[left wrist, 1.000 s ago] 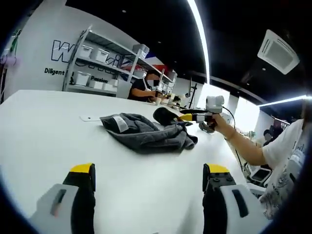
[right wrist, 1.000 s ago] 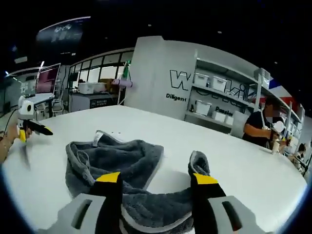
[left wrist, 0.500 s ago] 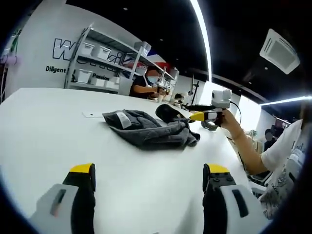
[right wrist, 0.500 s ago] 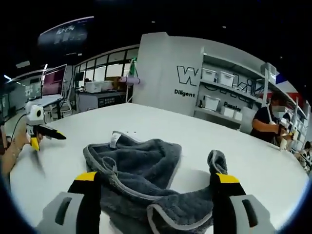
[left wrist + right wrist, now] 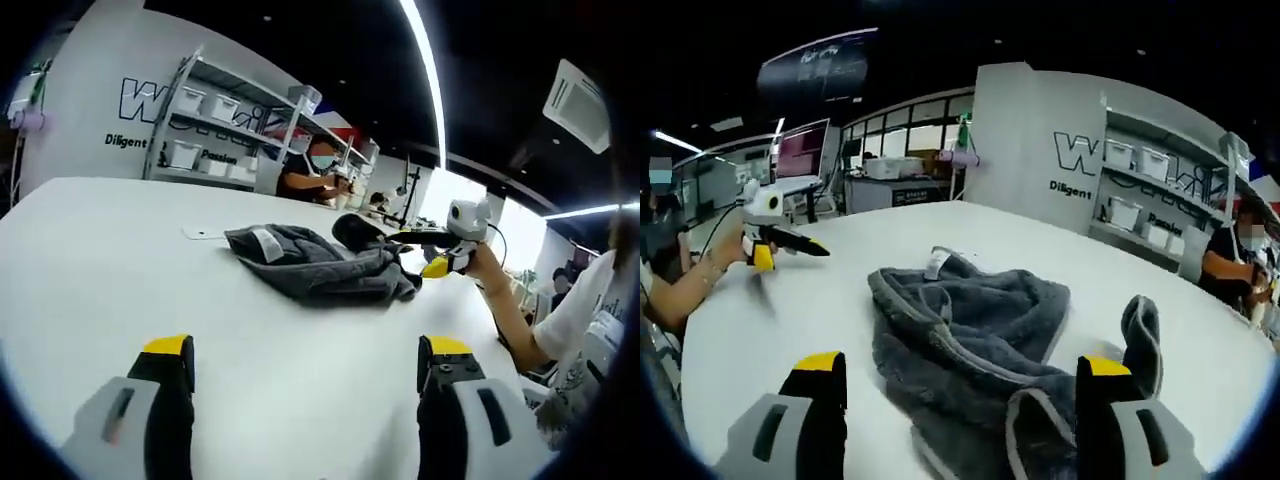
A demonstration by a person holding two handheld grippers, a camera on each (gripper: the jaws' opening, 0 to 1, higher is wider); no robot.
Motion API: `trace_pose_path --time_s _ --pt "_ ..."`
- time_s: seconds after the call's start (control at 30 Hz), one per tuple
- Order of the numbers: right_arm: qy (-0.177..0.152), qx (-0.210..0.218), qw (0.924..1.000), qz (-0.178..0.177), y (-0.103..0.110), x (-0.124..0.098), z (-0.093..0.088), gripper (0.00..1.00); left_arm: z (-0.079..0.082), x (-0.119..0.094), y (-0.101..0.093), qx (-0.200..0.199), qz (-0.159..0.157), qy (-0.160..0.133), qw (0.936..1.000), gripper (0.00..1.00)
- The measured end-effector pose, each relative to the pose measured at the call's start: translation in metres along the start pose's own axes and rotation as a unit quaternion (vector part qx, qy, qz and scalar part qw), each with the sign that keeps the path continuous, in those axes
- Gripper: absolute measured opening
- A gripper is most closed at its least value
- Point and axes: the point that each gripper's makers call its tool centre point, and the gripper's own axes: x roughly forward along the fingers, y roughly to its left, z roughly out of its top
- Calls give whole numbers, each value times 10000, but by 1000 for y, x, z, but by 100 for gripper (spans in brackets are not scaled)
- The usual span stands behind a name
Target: Fold the towel on the table until its edges align and the towel forms a compact rectangular stack.
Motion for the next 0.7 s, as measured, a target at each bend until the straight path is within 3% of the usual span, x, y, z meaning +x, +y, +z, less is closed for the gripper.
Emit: trace_pose_path --time_s 0.07,0.3,0.7 --pt "174 -146 9993 313 12 5 -9 99 -2 0 -1 109 29 88 9999 97" --pt "41 -342 9980 526 22 7 -3 99 0 0 -1 164 45 78 9998 97" --pt "-167 -304 9974 633 20 1 1 99 3 -1 -4 266 56 82 9996 97"
